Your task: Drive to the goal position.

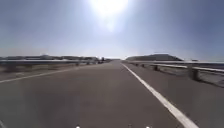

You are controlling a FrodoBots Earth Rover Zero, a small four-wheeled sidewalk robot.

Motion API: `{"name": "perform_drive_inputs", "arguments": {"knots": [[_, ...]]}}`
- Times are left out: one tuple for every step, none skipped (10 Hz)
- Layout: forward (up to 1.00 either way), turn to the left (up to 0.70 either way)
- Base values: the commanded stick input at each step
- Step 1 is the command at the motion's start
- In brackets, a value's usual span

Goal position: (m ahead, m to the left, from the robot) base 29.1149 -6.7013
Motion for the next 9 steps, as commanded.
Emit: {"name": "perform_drive_inputs", "arguments": {"knots": [[0.70, -0.01], [0.70, 0.00], [0.70, 0.00], [0.70, 0.00], [0.70, 0.00], [0.70, 0.00], [0.70, 0.00], [0.70, 0.00], [0.70, 0.00]]}}
